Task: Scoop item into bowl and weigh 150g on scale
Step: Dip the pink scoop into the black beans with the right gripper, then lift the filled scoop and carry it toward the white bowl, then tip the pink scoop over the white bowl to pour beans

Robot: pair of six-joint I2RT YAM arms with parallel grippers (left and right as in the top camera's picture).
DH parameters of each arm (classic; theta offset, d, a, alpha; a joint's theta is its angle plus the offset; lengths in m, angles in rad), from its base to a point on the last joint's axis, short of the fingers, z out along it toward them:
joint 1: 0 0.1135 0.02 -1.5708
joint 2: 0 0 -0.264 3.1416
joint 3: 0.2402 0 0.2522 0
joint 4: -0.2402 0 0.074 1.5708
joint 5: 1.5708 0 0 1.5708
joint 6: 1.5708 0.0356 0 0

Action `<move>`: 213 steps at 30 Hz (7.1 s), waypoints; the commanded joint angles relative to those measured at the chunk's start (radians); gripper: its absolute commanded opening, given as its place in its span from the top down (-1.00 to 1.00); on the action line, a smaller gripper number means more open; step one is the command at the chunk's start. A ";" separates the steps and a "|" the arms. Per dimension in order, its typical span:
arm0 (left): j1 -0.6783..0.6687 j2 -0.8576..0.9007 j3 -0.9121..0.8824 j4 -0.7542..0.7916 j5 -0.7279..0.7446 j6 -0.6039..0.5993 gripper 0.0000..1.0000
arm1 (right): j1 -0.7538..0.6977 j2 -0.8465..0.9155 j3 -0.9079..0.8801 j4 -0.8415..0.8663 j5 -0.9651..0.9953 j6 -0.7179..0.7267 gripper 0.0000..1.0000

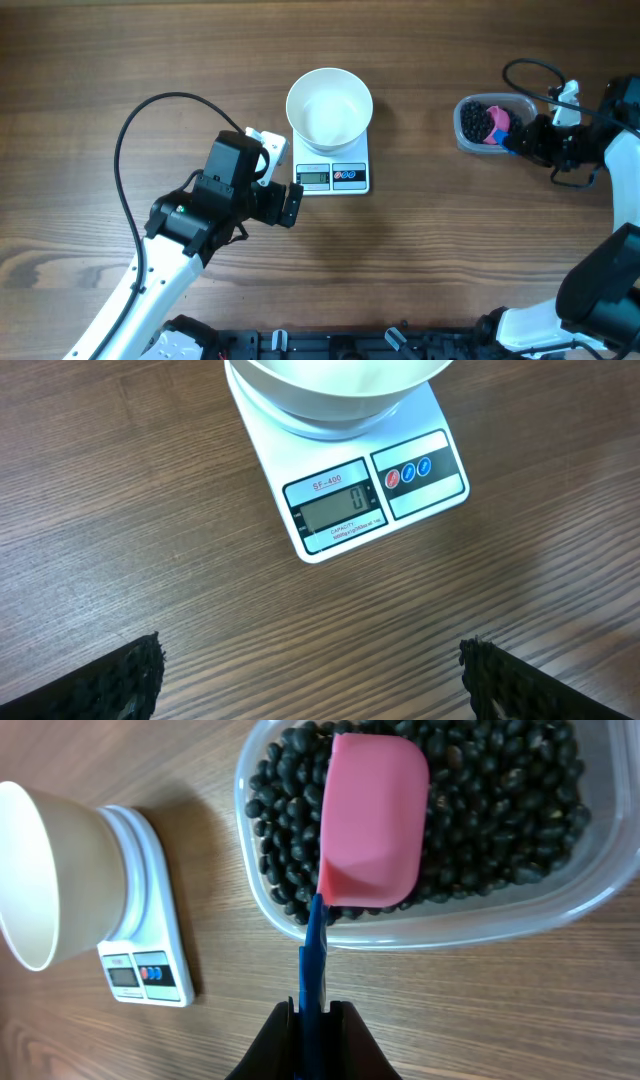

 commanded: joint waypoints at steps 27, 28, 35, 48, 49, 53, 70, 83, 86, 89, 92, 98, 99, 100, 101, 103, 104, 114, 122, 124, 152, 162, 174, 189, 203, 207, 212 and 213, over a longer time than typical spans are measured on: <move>0.005 0.004 -0.010 0.000 -0.009 0.012 -1.00 | -0.100 0.033 -0.014 0.008 -0.174 -0.021 0.91; 0.005 0.004 -0.010 0.000 -0.009 0.012 -1.00 | -0.100 0.034 -0.014 0.006 -0.172 -0.022 0.91; 0.005 0.004 -0.010 0.000 -0.009 0.012 -1.00 | -0.100 0.061 -0.015 -0.002 -0.181 -0.023 0.91; 0.005 0.004 -0.010 0.000 -0.009 0.012 -1.00 | -0.100 0.089 -0.015 0.011 -0.278 -0.024 0.91; 0.005 0.004 -0.010 0.000 -0.009 0.013 -1.00 | -0.100 0.089 -0.015 0.013 -0.278 -0.024 0.91; 0.005 0.004 -0.010 0.000 -0.009 0.013 -1.00 | -0.101 0.089 -0.015 0.024 -0.291 -0.017 0.91; 0.005 0.004 -0.010 0.000 -0.009 0.012 -1.00 | -0.145 0.089 -0.015 0.034 -0.297 -0.015 0.91; 0.005 0.004 -0.010 0.000 -0.009 0.012 -1.00 | -0.203 0.089 -0.015 0.023 -0.375 -0.023 0.91; 0.005 0.004 -0.010 0.000 -0.009 0.012 -1.00 | -0.229 0.089 -0.015 0.016 -0.423 -0.023 0.91; 0.005 0.004 -0.010 0.000 -0.009 0.012 -1.00 | -0.253 0.089 -0.015 0.010 -0.470 -0.023 0.92; 0.005 0.004 -0.010 0.000 -0.009 0.012 -1.00 | -0.276 0.089 -0.015 0.008 -0.512 -0.023 0.91; 0.005 0.004 -0.010 0.000 -0.009 0.012 -1.00 | -0.333 0.089 -0.015 -0.008 -0.593 -0.021 0.91; 0.005 0.004 -0.010 0.000 -0.009 0.012 -1.00 | -0.345 0.089 -0.015 -0.015 -0.615 -0.021 0.91; 0.005 0.004 -0.010 0.000 -0.009 0.012 -1.00 | -0.354 0.089 -0.015 -0.019 -0.635 -0.021 0.91; 0.005 0.004 -0.010 0.000 -0.009 0.012 -1.00 | -0.359 0.089 -0.015 -0.023 -0.649 -0.021 0.91; 0.005 0.004 -0.010 0.000 -0.009 0.012 -1.00 | -0.372 0.089 -0.015 -0.030 -0.695 -0.022 0.91; 0.005 0.004 -0.010 0.000 -0.009 0.012 -1.00 | -0.376 0.089 -0.015 -0.033 -0.713 -0.022 0.91; 0.005 0.004 -0.010 0.000 -0.009 0.012 -1.00 | -0.370 0.089 -0.015 -0.076 -0.874 -0.023 0.91; 0.005 0.004 -0.010 0.000 -0.009 0.013 -1.00 | -0.286 0.089 -0.015 -0.111 -0.952 -0.029 0.91; 0.005 0.004 -0.010 0.000 -0.009 0.012 -1.00 | -0.258 0.089 -0.015 -0.107 -0.976 -0.029 0.91; 0.005 0.004 -0.010 0.000 -0.009 0.012 -1.00 | 0.219 0.089 -0.015 0.092 -0.999 0.145 0.92; 0.005 0.004 -0.010 0.000 -0.009 0.013 -1.00 | 0.344 0.089 -0.015 0.361 -0.811 0.429 0.91; 0.005 0.004 -0.010 0.000 -0.009 0.012 -1.00 | 0.501 0.089 -0.015 0.468 -0.491 0.446 0.91; 0.005 0.004 -0.010 0.000 -0.009 0.013 -1.00 | 0.549 -0.006 -0.014 0.468 -0.255 0.328 0.91; 0.005 0.004 -0.010 0.000 -0.009 0.013 -1.00 | 0.610 -0.061 -0.014 0.469 -0.096 0.205 0.91; 0.005 0.004 -0.010 0.000 -0.009 0.012 -1.00 | 0.621 -0.104 -0.014 0.465 -0.029 0.202 0.91; 0.005 0.004 -0.010 0.000 -0.009 0.012 -1.00 | 0.641 -0.113 -0.014 0.454 -0.021 0.183 0.91; 0.005 0.004 -0.010 0.000 -0.009 0.012 -1.00 | 0.643 -0.113 -0.014 0.451 -0.010 0.184 0.91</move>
